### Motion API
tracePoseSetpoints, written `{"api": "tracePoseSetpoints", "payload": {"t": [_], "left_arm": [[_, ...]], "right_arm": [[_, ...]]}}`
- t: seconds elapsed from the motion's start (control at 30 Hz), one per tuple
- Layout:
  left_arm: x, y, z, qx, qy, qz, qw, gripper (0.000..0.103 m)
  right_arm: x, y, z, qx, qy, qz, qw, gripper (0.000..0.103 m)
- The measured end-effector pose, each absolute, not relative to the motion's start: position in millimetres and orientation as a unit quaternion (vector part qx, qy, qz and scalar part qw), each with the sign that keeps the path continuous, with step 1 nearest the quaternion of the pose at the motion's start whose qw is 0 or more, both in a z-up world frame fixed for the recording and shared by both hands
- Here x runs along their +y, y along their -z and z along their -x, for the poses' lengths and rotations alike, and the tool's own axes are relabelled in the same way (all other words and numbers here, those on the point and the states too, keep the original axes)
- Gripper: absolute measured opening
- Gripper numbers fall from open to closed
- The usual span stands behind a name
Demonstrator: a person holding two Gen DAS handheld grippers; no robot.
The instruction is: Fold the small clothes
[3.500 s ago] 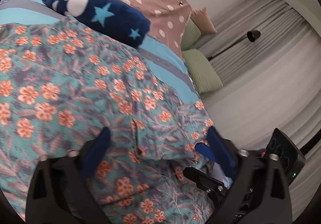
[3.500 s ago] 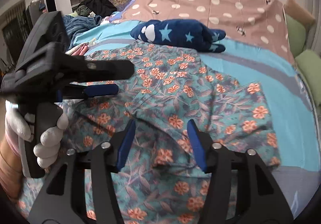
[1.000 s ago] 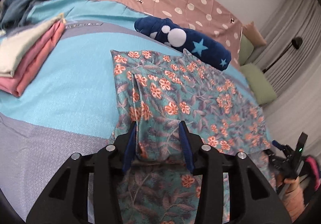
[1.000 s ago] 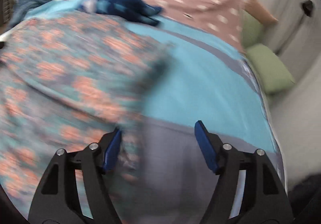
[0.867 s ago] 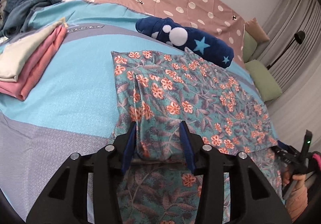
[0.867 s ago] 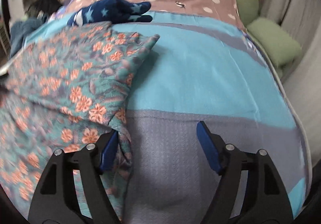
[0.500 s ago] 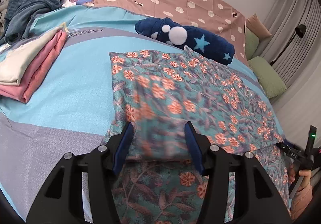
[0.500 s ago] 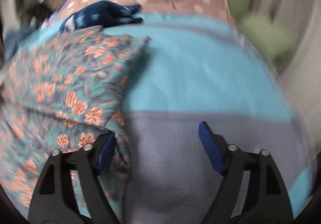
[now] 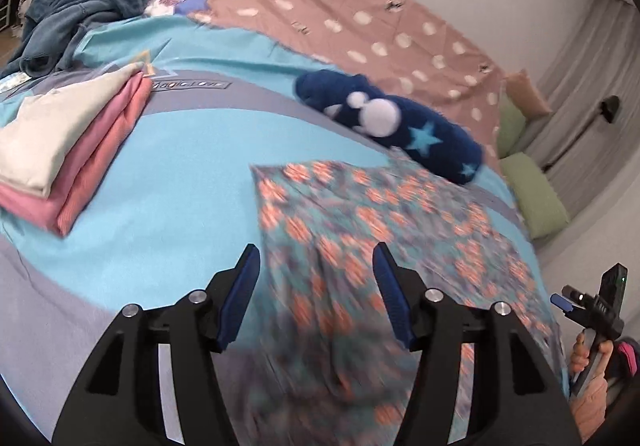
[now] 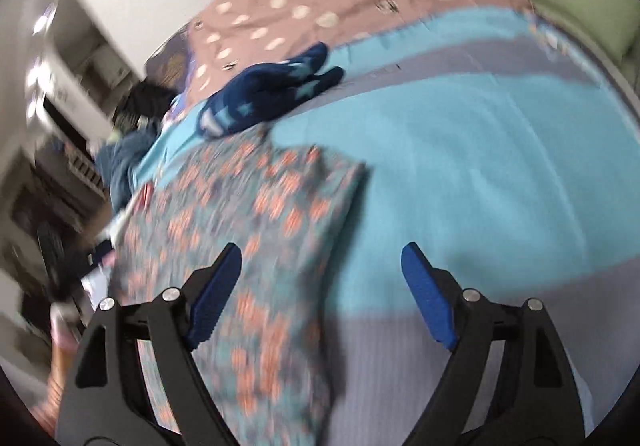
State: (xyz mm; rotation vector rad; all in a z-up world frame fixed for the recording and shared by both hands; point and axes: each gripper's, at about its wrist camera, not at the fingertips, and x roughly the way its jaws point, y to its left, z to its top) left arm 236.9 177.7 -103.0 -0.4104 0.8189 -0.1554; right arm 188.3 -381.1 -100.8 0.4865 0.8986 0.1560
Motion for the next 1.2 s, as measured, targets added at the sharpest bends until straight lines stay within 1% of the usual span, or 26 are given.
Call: {"api": "tracePoseSetpoints", "payload": {"t": [0.03,0.07,0.13,0.17,0.2,0.23,0.3,0.33,0.37,0.4,0.43,0.5,0.53,0.57,0.6,0.63,0.7,0.77,0.8,0.83,0.87,0.93,0.97,1.0,1.13,1.2], "left_arm": [[179.4,106.8,-246.6,0.405,0.069,0.197,0.89,0.06],[181.0,111.3,-256.1,0.416,0.07,0.199,0.884,0.06],[183.7,122.1,-274.0,0.437,0.082,0.214,0.87,0.06],[183.4,124.5,-280.7,0.437,0.084,0.216,0.869,0.059],[182.2,123.3,-283.1,0.431,0.088,0.212,0.872,0.042],[180.7,120.6,-284.7,0.424,0.096,0.209,0.876,0.004],[179.2,116.2,-280.5,0.409,0.095,0.201,0.885,0.003],[175.2,115.4,-276.6,0.4,0.085,0.174,0.896,0.003],[171.0,117.5,-275.6,0.399,0.073,0.146,0.902,0.003],[164.4,125.1,-276.5,0.41,0.064,0.118,0.902,0.004],[162.4,128.2,-278.4,0.415,0.063,0.113,0.901,0.004],[161.6,122.4,-278.6,0.412,0.058,0.102,0.904,0.005],[161.5,121.9,-277.6,0.411,0.057,0.098,0.904,0.007],[161.4,121.0,-275.4,0.411,0.055,0.094,0.905,0.009],[163.2,118.3,-270.0,0.411,0.051,0.093,0.905,0.019],[166.0,114.7,-263.1,0.407,0.048,0.098,0.907,0.025],[171.5,102.6,-241.7,0.387,0.057,0.121,0.912,0.029],[170.4,90.9,-220.2,0.37,0.088,0.144,0.914,0.03],[167.6,86.3,-208.5,0.363,0.107,0.15,0.913,0.034],[160.9,85.8,-199.9,0.365,0.116,0.144,0.912,0.043],[155.5,88.1,-196.7,0.371,0.115,0.133,0.912,0.045],[133.7,109.5,-195.3,0.423,0.086,0.052,0.901,0.047],[124.4,119.4,-191.6,0.426,0.074,0.007,0.902,0.047],[123.2,115.9,-186.4,0.414,0.069,0.002,0.908,0.047],[132.1,88.7,-157.5,0.395,0.081,0.039,0.914,0.049],[136.5,78.6,-135.3,0.385,0.083,0.032,0.919,0.054]], "right_arm": [[-383.2,109.9,-205.7,0.438,-0.071,-0.245,0.862,0.079],[-384.6,118.7,-219.8,0.445,-0.067,-0.257,0.855,0.074],[-386.3,129.8,-236.2,0.443,-0.068,-0.277,0.85,0.059],[-385.0,131.4,-241.2,0.437,-0.075,-0.281,0.851,0.031],[-386.1,130.9,-245.9,0.44,-0.088,-0.285,0.847,0.004],[-384.9,125.4,-243.1,0.427,-0.088,-0.289,0.853,0.003],[-386.5,112.4,-232.2,0.397,-0.079,-0.271,0.873,0.003],[-388.7,108.9,-227.6,0.39,-0.067,-0.262,0.88,0.003],[-391.8,112.3,-232.0,0.397,-0.056,-0.254,0.88,0.003],[-390.1,124.4,-239.4,0.426,-0.043,-0.233,0.873,0.003],[-388.8,136.3,-245.7,0.446,-0.045,-0.225,0.865,0.003],[-391.7,139.9,-244.1,0.428,-0.049,-0.243,0.869,0.004],[-395.1,137.7,-239.4,0.421,-0.054,-0.262,0.867,0.007],[-397.5,134.6,-234.5,0.415,-0.058,-0.281,0.864,0.021],[-398.9,130.1,-228.2,0.409,-0.06,-0.293,0.862,0.04],[-397.5,121.8,-217.5,0.402,-0.057,-0.29,0.867,0.043],[-389.1,107.6,-196.3,0.399,-0.063,-0.261,0.877,0.043],[-367.2,95.6,-167.6,0.4,-0.09,-0.205,0.889,0.041],[-355.3,95.7,-154.0,0.406,-0.101,-0.179,0.89,0.041],[-348.2,97.9,-144.3,0.418,-0.101,-0.156,0.889,0.041],[-338.4,106.1,-135.0,0.44,-0.08,-0.114,0.887,0.04],[-331.0,125.8,-123.8,0.458,-0.033,-0.05,0.887,0.043],[-331.0,127.4,-116.1,0.44,-0.032,-0.045,0.896,0.044],[-331.5,126.8,-113.3,0.437,-0.023,-0.048,0.898,0.046],[-330.6,108.4,-76.1,0.42,-0.002,-0.079,0.904,0.05],[-324.3,100.7,-52.8,0.407,-0.013,-0.071,0.911,0.057]]}}
